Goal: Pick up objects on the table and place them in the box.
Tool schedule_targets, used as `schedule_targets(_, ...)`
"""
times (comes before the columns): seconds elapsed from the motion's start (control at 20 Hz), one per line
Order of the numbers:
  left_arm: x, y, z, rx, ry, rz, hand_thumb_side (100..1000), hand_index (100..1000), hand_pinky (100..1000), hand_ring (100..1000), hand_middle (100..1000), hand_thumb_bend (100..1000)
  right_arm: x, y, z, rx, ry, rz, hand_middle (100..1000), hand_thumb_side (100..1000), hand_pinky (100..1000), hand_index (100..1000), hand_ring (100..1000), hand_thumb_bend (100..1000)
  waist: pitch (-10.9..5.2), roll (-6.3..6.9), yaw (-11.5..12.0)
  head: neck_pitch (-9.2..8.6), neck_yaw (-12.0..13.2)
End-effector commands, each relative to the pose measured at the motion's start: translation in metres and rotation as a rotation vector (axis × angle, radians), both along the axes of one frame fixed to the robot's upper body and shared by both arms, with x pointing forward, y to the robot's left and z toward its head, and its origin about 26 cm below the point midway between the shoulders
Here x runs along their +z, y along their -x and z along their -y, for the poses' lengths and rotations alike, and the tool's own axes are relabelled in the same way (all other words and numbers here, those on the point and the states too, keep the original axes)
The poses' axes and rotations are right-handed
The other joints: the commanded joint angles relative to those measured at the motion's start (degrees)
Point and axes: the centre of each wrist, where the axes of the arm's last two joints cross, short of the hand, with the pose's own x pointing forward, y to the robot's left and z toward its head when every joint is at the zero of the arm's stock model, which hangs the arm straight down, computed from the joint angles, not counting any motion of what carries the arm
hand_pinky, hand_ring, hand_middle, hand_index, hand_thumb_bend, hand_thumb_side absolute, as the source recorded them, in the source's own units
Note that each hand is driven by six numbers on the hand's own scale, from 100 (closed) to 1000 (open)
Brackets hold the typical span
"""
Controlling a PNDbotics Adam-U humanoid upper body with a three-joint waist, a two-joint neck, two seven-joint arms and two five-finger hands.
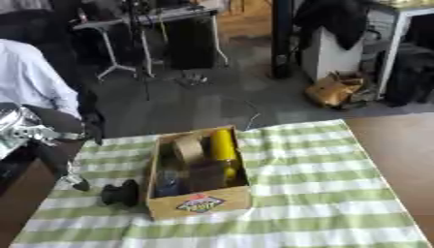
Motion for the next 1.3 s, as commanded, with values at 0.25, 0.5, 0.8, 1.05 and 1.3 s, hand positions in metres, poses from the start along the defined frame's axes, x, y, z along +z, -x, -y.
schedule_targets(0.25, 0.002, -0.013, -0.002, 0.045, 0.083, -0.038, 706, 1000, 1000, 1000, 995, 853, 0.01, -0.002, -0.001, 0.053, 0.006, 0.107, 922, 1000, 893, 915, 1000, 100, -0.2, -0.33, -0.3, -0.25, 0.7)
schedule_targets(0.5, -0.011, -0.021, -0.004, 0.072, 0.084, -0.076, 698, 1000, 1000, 1000, 994, 843, 0.01, -0.003, -0.002, 0.054, 0.004, 0.109, 923, 1000, 894, 915, 1000, 100, 0.06, -0.27, -0.8, -0.21, 1.2)
schedule_targets(0.8, -0.027, -0.027, -0.007, 0.082, 0.057, -0.12, 677, 1000, 1000, 1000, 998, 835, 0.01, -0.004, -0.004, 0.058, 0.002, 0.111, 923, 1000, 895, 915, 1000, 100, 0.24, -0.2, -1.0, -0.28, 1.5)
schedule_targets(1.05, -0.04, -0.03, -0.015, 0.085, 0.013, -0.161, 658, 1000, 1000, 1000, 1000, 824, 0.011, -0.004, -0.004, 0.059, 0.0, 0.115, 923, 1000, 895, 914, 1000, 100, 0.35, 0.02, -1.3, -0.47, 1.9)
schedule_targets(1.3, -0.045, -0.032, -0.02, 0.089, 0.016, -0.176, 663, 1000, 1000, 1000, 997, 810, 0.011, -0.005, -0.006, 0.063, -0.005, 0.118, 923, 1000, 895, 914, 1000, 100, 0.73, 0.18, -1.6, -1.02, 2.3)
